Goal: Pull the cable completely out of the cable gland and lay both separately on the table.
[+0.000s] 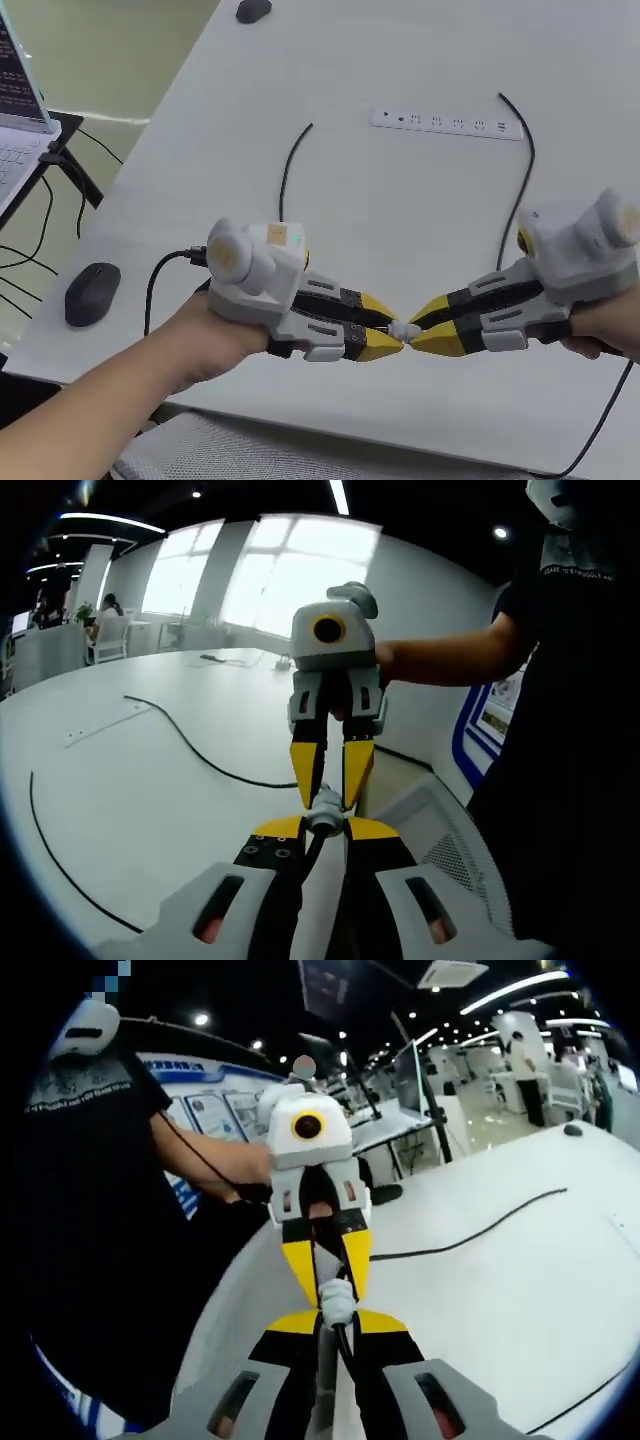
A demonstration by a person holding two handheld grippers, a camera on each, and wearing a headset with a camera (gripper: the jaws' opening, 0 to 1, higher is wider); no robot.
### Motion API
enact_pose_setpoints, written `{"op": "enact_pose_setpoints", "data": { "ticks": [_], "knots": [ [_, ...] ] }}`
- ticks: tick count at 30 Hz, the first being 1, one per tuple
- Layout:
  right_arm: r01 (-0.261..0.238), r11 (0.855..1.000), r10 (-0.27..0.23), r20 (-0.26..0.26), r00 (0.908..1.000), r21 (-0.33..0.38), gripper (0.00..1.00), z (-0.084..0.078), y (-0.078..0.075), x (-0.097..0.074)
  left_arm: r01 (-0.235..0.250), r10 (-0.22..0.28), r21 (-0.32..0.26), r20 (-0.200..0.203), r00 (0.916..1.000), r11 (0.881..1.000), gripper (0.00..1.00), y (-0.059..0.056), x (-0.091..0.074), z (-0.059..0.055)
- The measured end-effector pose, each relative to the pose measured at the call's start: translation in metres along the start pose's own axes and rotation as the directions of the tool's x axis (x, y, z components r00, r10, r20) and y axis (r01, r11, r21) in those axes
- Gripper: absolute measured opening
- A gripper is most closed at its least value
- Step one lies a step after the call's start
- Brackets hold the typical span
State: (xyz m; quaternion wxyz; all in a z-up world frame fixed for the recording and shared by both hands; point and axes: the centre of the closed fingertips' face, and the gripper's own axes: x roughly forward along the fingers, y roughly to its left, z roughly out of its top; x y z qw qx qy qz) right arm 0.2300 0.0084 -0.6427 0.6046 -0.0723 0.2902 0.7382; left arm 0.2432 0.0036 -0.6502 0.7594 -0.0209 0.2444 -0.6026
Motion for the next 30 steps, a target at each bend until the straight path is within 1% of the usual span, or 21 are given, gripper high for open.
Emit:
{"op": "enact_pose_setpoints", "data": {
  "ticks": [1, 2, 3, 5, 6, 7, 9, 10, 11, 12, 13, 15, 16, 18, 19, 20, 22, 25, 26, 28, 30],
  "knots": [
    [0.026, 0.998, -0.026, -0.009, 0.9996, -0.056, 0.07, 0.0007, 0.0007, 0.0002, 0.000, 0.000, -0.001, 0.001, 1.0000, 1.000, 0.15, 0.0000, -0.0002, 0.0001],
    [0.047, 0.995, -0.049, -0.014, 0.9987, -0.093, 0.07, 0.0012, 0.0003, 0.0002, 0.000, 0.000, -0.003, 0.004, 1.0000, 1.000, 0.15, 0.0000, -0.0006, 0.0004],
    [0.080, 0.986, -0.082, -0.012, 0.9965, -0.147, 0.07, 0.0026, 0.0000, 0.0003, 0.000, 0.000, -0.013, 0.008, 1.0000, 1.000, 0.15, 0.0000, -0.0010, 0.0012],
    [0.110, 0.967, -0.119, -0.027, 0.9925, -0.228, 0.07, 0.0030, 0.0014, 0.0002, 0.007, -0.006, -0.035, 0.016, 0.9999, 0.999, 0.15, 0.0001, -0.0019, 0.0022],
    [0.136, 0.950, -0.151, -0.031, 0.9881, -0.279, 0.07, 0.0034, 0.0014, 0.0007, 0.007, -0.007, -0.038, 0.018, 0.9998, 0.999, 0.15, 0.0000, -0.0020, 0.0024],
    [0.147, 0.940, -0.166, -0.037, 0.9854, -0.308, 0.07, 0.0027, 0.0017, 0.0010, 0.010, -0.009, -0.048, 0.021, 0.9997, 0.999, 0.15, -0.0006, -0.0019, 0.0028],
    [0.178, 0.907, -0.213, -0.049, 0.9759, -0.382, 0.07, 0.0016, 0.0011, 0.0012, 0.013, -0.012, -0.056, 0.022, 0.9997, 0.998, 0.15, -0.0014, -0.0014, 0.0028],
    [0.192, 0.886, -0.238, -0.058, 0.9694, -0.423, 0.07, 0.0011, 0.0011, 0.0015, 0.013, -0.011, -0.062, 0.023, 0.9997, 0.998, 0.15, -0.0014, -0.0011, 0.0028],
    [0.199, 0.874, -0.252, -0.063, 0.9655, -0.443, 0.07, 0.0003, 0.0010, 0.0016, 0.017, -0.015, -0.073, 0.022, 0.9996, 0.997, 0.15, -0.0020, -0.0009, 0.0027],
    [0.214, 0.859, -0.273, -0.062, 0.9601, -0.465, 0.07, -0.0004, -0.0013, 0.0013, 0.016, -0.014, -0.073, 0.023, 0.9996, 0.997, 0.15, -0.0018, -0.0010, 0.0029],
    [0.223, 0.840, -0.290, -0.062, 0.9550, -0.494, 0.07, 0.0000, -0.0018, 0.0013, 0.015, -0.013, -0.074, 0.026, 0.9996, 0.997, 0.15, -0.0017, -0.0012, 0.0035],
    [0.237, 0.819, -0.316, -0.067, 0.9463, -0.522, 0.07, -0.0005, -0.0019, 0.0016, 0.017, -0.015, -0.083, 0.030, 0.9994, 0.996, 0.15, -0.0022, -0.0015, 0.0041],
    [0.241, 0.815, -0.323, -0.067, 0.9440, -0.527, 0.07, -0.0014, -0.0019, 0.0017, 0.017, -0.015, -0.085, 0.032, 0.9994, 0.996, 0.15, -0.0023, -0.0016, 0.0043],
    [0.247, 0.812, -0.329, -0.064, 0.9423, -0.529, 0.08, -0.0008, -0.0022, 0.0013, 0.018, -0.015, -0.088, 0.034, 0.9993, 0.996, 0.15, -0.0027, -0.0018, 0.0043],
    [0.250, 0.813, -0.330, -0.063, 0.9420, -0.526, 0.08, -0.0008, -0.0029, 0.0012, 0.017, -0.014, -0.086, 0.034, 0.9993, 0.996, 0.15, -0.0027, -0.0018, 0.0042],
    [0.250, 0.820, -0.327, -0.062, 0.9431, -0.515, 0.08, -0.0017, -0.0037, 0.0015, 0.016, -0.014, -0.085, 0.031, 0.9994, 0.996, 0.15, -0.0028, -0.0016, 0.0036],
    [0.248, 0.826, -0.323, -0.064, 0.9443, -0.507, 0.08, -0.0024, -0.0045, 0.0020, 0.015, -0.013, -0.083, 0.026, 0.9996, 0.996, 0.15, -0.0029, -0.0013, 0.0026],
    [0.245, 0.845, -0.312, -0.066, 0.9478, -0.475, 0.08, -0.0024, -0.0054, 0.0026, 0.011, -0.010, -0.078, 0.021, 0.9997, 0.997, 0.15, -0.0028, -0.0016, 0.0014],
    [0.245, 0.849, -0.309, -0.063, 0.9490, -0.469, 0.08, -0.0020, -0.0060, 0.0023, 0.010, -0.008, -0.078, 0.023, 0.9997, 0.997, 0.15, -0.0028, -0.0019, 0.0016],
    [0.246, 0.890, -0.286, -0.049, 0.9571, -0.385, 0.08, -0.0007, -0.0047, 0.0024, 0.009, -0.007, -0.076, 0.026, 0.9996, 0.997, 0.15, -0.0033, -0.0027, 0.0021],
    [0.244, 0.919, -0.269, -0.043, 0.9620, -0.310, 0.14, 0.0005, -0.0059, 0.0005, 0.007, -0.006, -0.063, 0.027, 0.9996, 0.998, 0.15, -0.0035, -0.0032, 0.0024]
  ]
}}
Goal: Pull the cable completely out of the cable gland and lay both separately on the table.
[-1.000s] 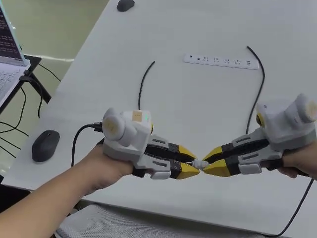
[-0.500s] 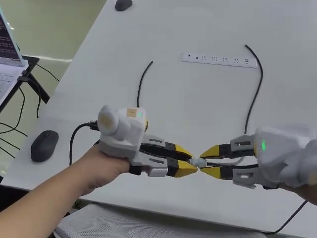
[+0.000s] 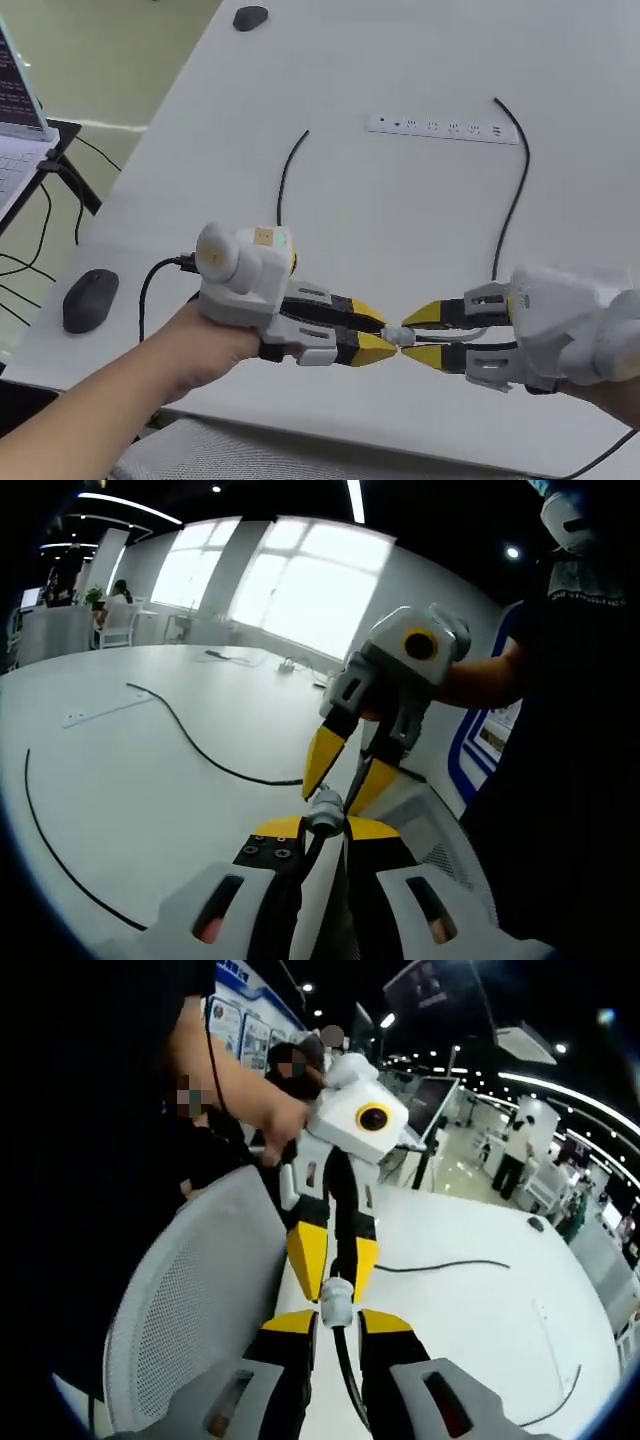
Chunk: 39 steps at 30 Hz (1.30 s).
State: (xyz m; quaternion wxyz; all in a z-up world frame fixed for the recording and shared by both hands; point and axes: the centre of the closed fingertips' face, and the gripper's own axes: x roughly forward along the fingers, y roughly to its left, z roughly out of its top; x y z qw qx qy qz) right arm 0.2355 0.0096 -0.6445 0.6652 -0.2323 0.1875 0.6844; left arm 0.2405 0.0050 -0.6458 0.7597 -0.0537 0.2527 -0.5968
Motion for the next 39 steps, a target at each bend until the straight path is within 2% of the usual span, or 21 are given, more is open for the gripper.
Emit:
{"op": "enact_pose_setpoints", "data": {
  "ticks": [3, 5, 6, 8, 10, 11, 13, 14, 15, 16, 19, 21, 24, 28, 31, 34, 35, 36, 37, 38, 39],
  "knots": [
    [-0.042, 0.997, 0.040, 0.021, 0.9990, 0.058, 0.14, 0.000, 0.002, -0.005, -0.001, 0.001, 0.013, 0.000, 1.0000, 1.000, 0.15, 0.000, -0.001, 0.000],
    [-0.059, 0.985, 0.051, 0.052, 0.9973, 0.164, 0.20, 0.002, -0.001, -0.008, -0.003, 0.003, 0.023, 0.001, 1.0000, 1.000, 0.15, 0.000, -0.001, 0.001],
    [-0.107, 0.962, 0.088, 0.085, 0.9924, 0.253, 0.25, 0.005, 0.002, -0.010, -0.003, 0.003, 0.027, 0.000, 1.0000, 1.000, 0.15, -0.001, -0.002, 0.001],
    [-0.171, 0.912, 0.137, 0.116, 0.9838, 0.374, 0.19, 0.005, 0.000, -0.013, -0.006, 0.006, 0.049, -0.002, 1.0000, 0.999, 0.15, -0.002, -0.003, 0.001],
    [-0.270, 0.823, 0.209, 0.176, 0.9620, 0.499, 0.18, 0.006, 0.002, -0.013, -0.014, 0.014, 0.066, -0.006, 0.9999, 0.998, 0.15, -0.001, -0.004, 0.000],
    [-0.293, 0.803, 0.227, 0.189, 0.9555, 0.519, 0.22, 0.005, 0.001, -0.013, -0.014, 0.014, 0.069, -0.008, 0.9999, 0.997, 0.15, -0.001, -0.004, 0.000],
    [-0.297, 0.761, 0.217, 0.204, 0.9545, 0.577, 0.32, 0.004, -0.008, -0.007, -0.014, 0.015, 0.082, -0.012, 0.9998, 0.997, 0.15, -0.002, -0.004, -0.001],
    [-0.328, 0.739, 0.249, 0.214, 0.9446, 0.588, 0.34, 0.006, -0.005, -0.007, -0.013, 0.014, 0.086, -0.014, 0.9998, 0.996, 0.15, -0.002, -0.004, -0.001],
    [-0.352, 0.727, 0.271, 0.225, 0.9358, 0.589, 0.33, 0.008, -0.003, -0.006, -0.012, 0.014, 0.087, -0.015, 0.9998, 0.996, 0.15, -0.002, -0.004, -0.002],
    [-0.380, 0.706, 0.304, 0.228, 0.9249, 0.598, 0.30, 0.007, 0.001, -0.005, -0.012, 0.013, 0.089, -0.016, 0.9998, 0.996, 0.15, -0.003, -0.005, -0.001],
    [-0.411, 0.665, 0.348, 0.228, 0.9092, 0.624, 0.20, 0.004, 0.005, 0.000, -0.010, 0.012, 0.092, -0.019, 0.9998, 0.996, 0.15, -0.002, -0.005, -0.002],
    [-0.412, 0.672, 0.342, 0.235, 0.9097, 0.616, 0.18, 0.004, 0.004, 0.004, -0.010, 0.012, 0.094, -0.019, 0.9997, 0.996, 0.15, -0.003, -0.005, -0.001],
    [-0.430, 0.651, 0.351, 0.255, 0.9010, 0.625, 0.14, 0.007, 0.007, 0.006, -0.009, 0.011, 0.093, -0.023, 0.9997, 0.996, 0.15, -0.003, -0.005, -0.002],
    [-0.449, 0.640, 0.362, 0.270, 0.8922, 0.624, 0.09, 0.009, 0.010, 0.005, -0.012, 0.015, 0.096, -0.030, 0.9994, 0.995, 0.15, -0.002, -0.005, -0.003],
    [-0.450, 0.640, 0.363, 0.272, 0.8915, 0.623, 0.09, 0.009, 0.010, 0.005, -0.010, 0.013, 0.097, -0.026, 0.9996, 0.995, 0.15, -0.002, -0.005, -0.002],
    [-0.439, 0.678, 0.362, 0.251, 0.8977, 0.590, 0.08, 0.010, 0.011, 0.004, -0.009, 0.011, 0.086, -0.026, 0.9996, 0.996, 0.15, -0.002, -0.005, -0.002],
    [-0.430, 0.716, 0.361, 0.235, 0.9024, 0.550, 0.08, 0.009, 0.011, 0.004, -0.006, 0.008, 0.082, -0.025, 0.9997, 0.997, 0.15, -0.002, -0.004, -0.002],
    [-0.403, 0.771, 0.346, 0.208, 0.9150, 0.492, 0.08, 0.009, 0.010, 0.005, -0.008, 0.010, 0.076, -0.026, 0.9996, 0.997, 0.15, -0.001, -0.004, -0.003],
    [-0.386, 0.803, 0.335, 0.191, 0.9225, 0.455, 0.08, 0.009, 0.010, 0.005, -0.010, 0.012, 0.074, -0.028, 0.9995, 0.997, 0.15, -0.001, -0.004, -0.003],
    [-0.375, 0.824, 0.333, 0.172, 0.9270, 0.426, 0.08, 0.009, 0.011, 0.005, -0.008, 0.010, 0.073, -0.030, 0.9995, 0.997, 0.15, -0.001, -0.004, -0.003],
    [-0.351, 0.857, 0.317, 0.149, 0.9365, 0.377, 0.08, 0.009, 0.012, 0.005, -0.006, 0.008, 0.069, -0.032, 0.9995, 0.998, 0.15, -0.001, -0.004, -0.004]
  ]
}}
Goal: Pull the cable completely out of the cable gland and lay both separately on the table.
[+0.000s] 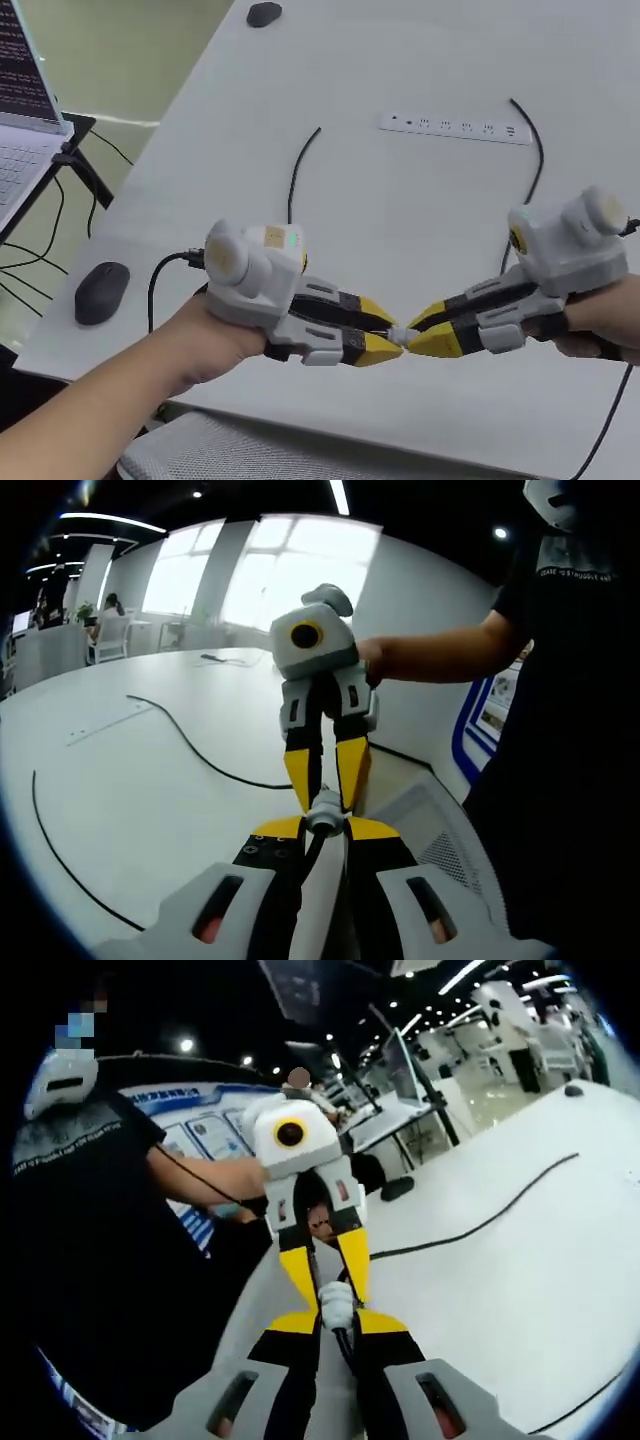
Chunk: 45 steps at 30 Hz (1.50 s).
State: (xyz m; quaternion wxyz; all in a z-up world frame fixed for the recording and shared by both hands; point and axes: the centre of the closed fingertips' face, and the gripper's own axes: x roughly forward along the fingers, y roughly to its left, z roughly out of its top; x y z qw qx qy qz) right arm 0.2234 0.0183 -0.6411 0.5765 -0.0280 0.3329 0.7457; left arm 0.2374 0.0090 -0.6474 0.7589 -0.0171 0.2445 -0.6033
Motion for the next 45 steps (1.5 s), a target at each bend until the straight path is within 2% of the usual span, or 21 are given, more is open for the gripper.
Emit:
{"op": "enact_pose_setpoints", "data": {
  "ticks": [3, 4, 6, 8, 10, 11, 13, 15, 16, 22, 27, 30, 31, 34, 36, 38, 40, 41, 43, 44, 45],
  "knots": [
    [0.059, 0.986, -0.065, -0.034, 0.9973, -0.157, 0.07, -0.002, 0.002, 0.001, 0.002, -0.002, -0.004, -0.005, 1.0000, 1.000, 0.15, -0.001, 0.000, -0.002],
    [0.096, 0.971, -0.105, -0.030, 0.9940, -0.218, 0.07, -0.001, 0.000, 0.001, 0.001, -0.002, -0.005, -0.005, 1.0000, 1.000, 0.15, -0.001, 0.000, -0.002],
    [0.123, 0.951, -0.141, -0.041, 0.9892, -0.285, 0.07, -0.003, 0.001, 0.000, 0.003, -0.003, -0.014, -0.003, 1.0000, 1.000, 0.15, -0.001, 0.001, -0.002],
    [0.174, 0.907, -0.203, -0.038, 0.9784, -0.383, 0.07, -0.002, 0.000, -0.001, 0.002, -0.002, -0.023, 0.001, 1.0000, 1.000, 0.15, -0.002, 0.001, -0.001],
    [0.209, 0.876, -0.248, -0.034, 0.9681, -0.435, 0.07, -0.002, 0.001, -0.001, 0.008, -0.008, -0.059, 0.008, 0.9999, 0.998, 0.15, -0.002, 0.001, 0.000],
    [0.235, 0.844, -0.281, -0.023, 0.9595, -0.481, 0.07, -0.001, 0.000, -0.002, 0.006, -0.006, -0.057, 0.013, 0.9999, 0.998, 0.15, -0.001, 0.001, 0.001],
    [0.263, 0.801, -0.321, -0.016, 0.9468, -0.537, 0.07, 0.000, -0.003, -0.004, 0.007, -0.005, -0.064, 0.021, 0.9998, 0.998, 0.15, -0.001, 0.000, 0.003],
    [0.284, 0.740, -0.369, -0.015, 0.9293, -0.609, 0.07, 0.000, -0.002, -0.004, 0.009, -0.007, -0.083, 0.027, 0.9996, 0.996, 0.15, -0.001, 0.000, 0.004],
    [0.297, 0.695, -0.401, -0.009, 0.9162, -0.654, 0.07, 0.000, -0.004, -0.004, 0.007, -0.004, -0.085, 0.030, 0.9996, 0.996, 0.15, -0.001, 0.000, 0.004],
    [0.322, 0.551, -0.498, 0.006, 0.8672, -0.770, 0.08, -0.002, -0.006, -0.002, 0.002, 0.002, -0.113, 0.030, 0.9995, 0.994, 0.15, 0.001, 0.000, 0.004],
    [0.331, 0.544, -0.505, 0.014, 0.8631, -0.771, 0.08, -0.002, -0.007, -0.002, -0.004, 0.008, -0.116, 0.035, 0.9994, 0.993, 0.15, 0.000, -0.001, 0.004],
    [0.338, 0.556, -0.501, 0.018, 0.8652, -0.759, 0.08, -0.001, -0.006, -0.003, -0.005, 0.009, -0.113, 0.036, 0.9993, 0.994, 0.15, -0.001, -0.001, 0.005],
    [0.345, 0.568, -0.500, 0.019, 0.8656, -0.747, 0.08, -0.001, -0.007, -0.003, -0.007, 0.011, -0.111, 0.036, 0.9993, 0.994, 0.15, -0.001, -0.001, 0.005],
    [0.345, 0.580, -0.496, 0.015, 0.8681, -0.738, 0.08, -0.002, -0.006, -0.002, -0.007, 0.011, -0.104, 0.033, 0.9994, 0.995, 0.15, -0.002, 0.000, 0.004],
    [0.357, 0.605, -0.494, 0.016, 0.8693, -0.712, 0.08, -0.002, -0.005, -0.002, -0.007, 0.010, -0.098, 0.033, 0.9994, 0.995, 0.15, -0.002, 0.000, 0.004],
    [0.362, 0.613, -0.493, 0.017, 0.8696, -0.702, 0.11, -0.002, -0.004, -0.002, -0.009, 0.013, -0.092, 0.033, 0.9994, 0.996, 0.15, -0.002, -0.001, 0.003],
    [0.374, 0.642, -0.491, 0.015, 0.8711, -0.669, 0.14, -0.003, -0.004, -0.002, -0.012, 0.015, -0.082, 0.034, 0.9993, 0.997, 0.15, -0.002, -0.001, 0.004],
    [0.391, 0.670, -0.494, 0.013, 0.8693, -0.631, 0.16, -0.005, -0.005, -0.003, -0.016, 0.018, -0.064, 0.035, 0.9992, 0.998, 0.15, -0.002, -0.001, 0.005],
    [0.422, 0.683, -0.501, 0.037, 0.8644, -0.596, 0.18, -0.002, -0.006, -0.007, -0.022, 0.024, -0.039, 0.037, 0.9990, 0.999, 0.15, -0.002, -0.001, 0.006],
    [0.439, 0.699, -0.498, 0.056, 0.8652, -0.565, 0.20, 0.000, -0.006, -0.010, -0.028, 0.029, -0.034, 0.038, 0.9989, 0.999, 0.15, -0.002, -0.002, 0.006],
    [0.451, 0.732, -0.485, 0.075, 0.8712, -0.511, 0.22, 0.002, -0.005, -0.011, -0.047, 0.048, -0.015, 0.044, 0.9979, 0.999, 0.15, 0.002, -0.002, 0.008]
  ]
}}
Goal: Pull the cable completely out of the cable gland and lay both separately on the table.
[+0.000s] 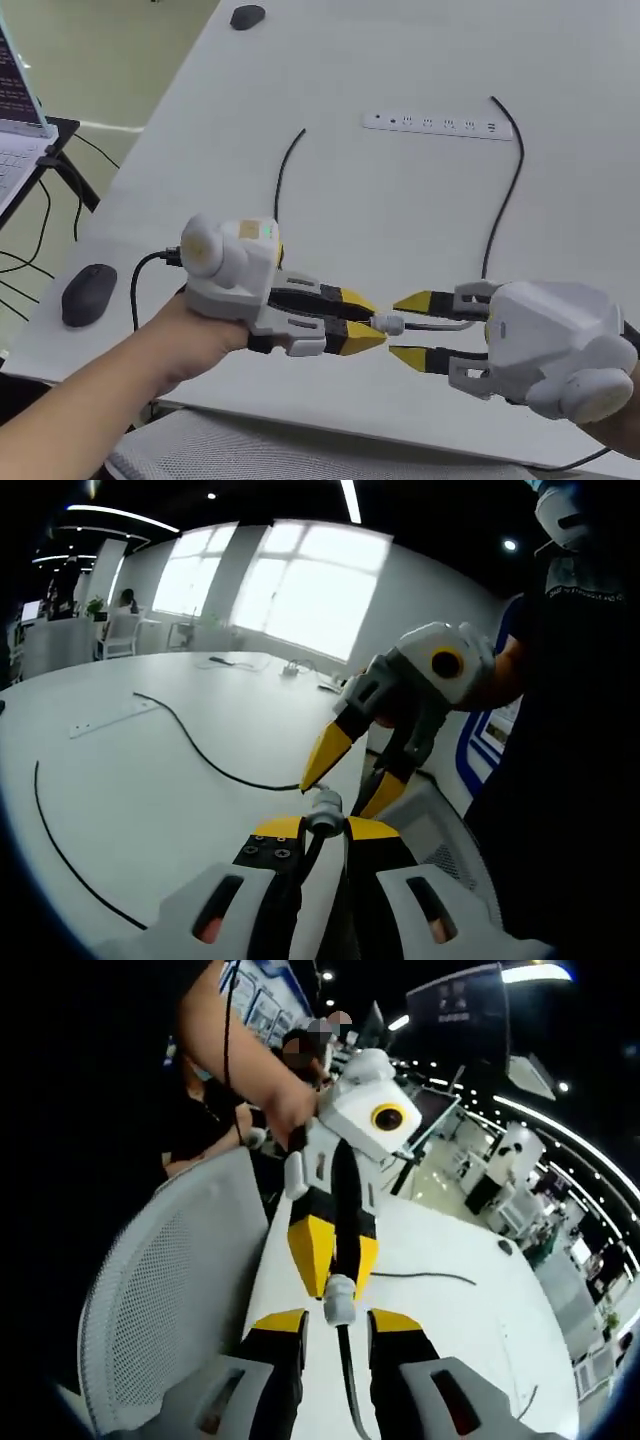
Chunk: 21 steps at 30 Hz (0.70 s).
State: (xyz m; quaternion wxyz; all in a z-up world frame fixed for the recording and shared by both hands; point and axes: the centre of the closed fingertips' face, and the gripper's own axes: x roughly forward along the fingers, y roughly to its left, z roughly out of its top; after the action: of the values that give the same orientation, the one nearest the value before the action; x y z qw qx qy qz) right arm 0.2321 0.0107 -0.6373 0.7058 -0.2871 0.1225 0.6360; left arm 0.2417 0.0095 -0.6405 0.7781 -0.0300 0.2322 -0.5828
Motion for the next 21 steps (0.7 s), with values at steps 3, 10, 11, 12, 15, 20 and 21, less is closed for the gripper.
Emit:
{"op": "enact_pose_setpoints", "data": {
  "ticks": [3, 10, 11, 12, 15, 20, 21],
  "knots": [
    [0.047, 0.990, -0.051, 0.023, 0.9985, 0.133, 0.24, -0.003, -0.009, -0.007, -0.013, 0.013, 0.023, 0.011, 0.9999, 1.000, 0.15, 0.001, -0.001, 0.004],
    [0.184, 0.955, -0.174, -0.064, 0.9827, 0.231, 0.14, -0.017, -0.021, -0.011, -0.040, 0.041, 0.064, -0.017, 0.9990, 0.997, 0.15, 0.004, -0.003, 0.003],
    [0.193, 0.955, -0.179, -0.081, 0.9805, 0.224, 0.14, -0.019, -0.020, -0.010, -0.042, 0.044, 0.067, -0.018, 0.9989, 0.997, 0.15, 0.004, -0.003, 0.003],
    [0.193, 0.957, -0.177, -0.093, 0.9798, 0.216, 0.13, -0.020, -0.018, -0.008, -0.046, 0.047, 0.073, -0.016, 0.9988, 0.996, 0.15, 0.005, -0.003, 0.004],
    [0.254, 0.959, -0.232, -0.167, 0.9583, 0.123, 0.08, -0.027, -0.020, -0.006, -0.056, 0.058, 0.070, -0.014, 0.9983, 0.996, 0.15, 0.007, -0.003, 0.006],
    [0.275, 0.960, -0.261, -0.178, 0.9489, 0.059, 0.07, -0.019, -0.018, 0.003, -0.066, 0.068, 0.091, -0.018, 0.9975, 0.994, 0.15, 0.009, -0.003, 0.009],
    [0.283, 0.958, -0.269, -0.180, 0.9461, 0.053, 0.07, -0.018, -0.020, 0.003, -0.067, 0.069, 0.095, -0.020, 0.9974, 0.993, 0.15, 0.010, -0.003, 0.009]
  ]
}}
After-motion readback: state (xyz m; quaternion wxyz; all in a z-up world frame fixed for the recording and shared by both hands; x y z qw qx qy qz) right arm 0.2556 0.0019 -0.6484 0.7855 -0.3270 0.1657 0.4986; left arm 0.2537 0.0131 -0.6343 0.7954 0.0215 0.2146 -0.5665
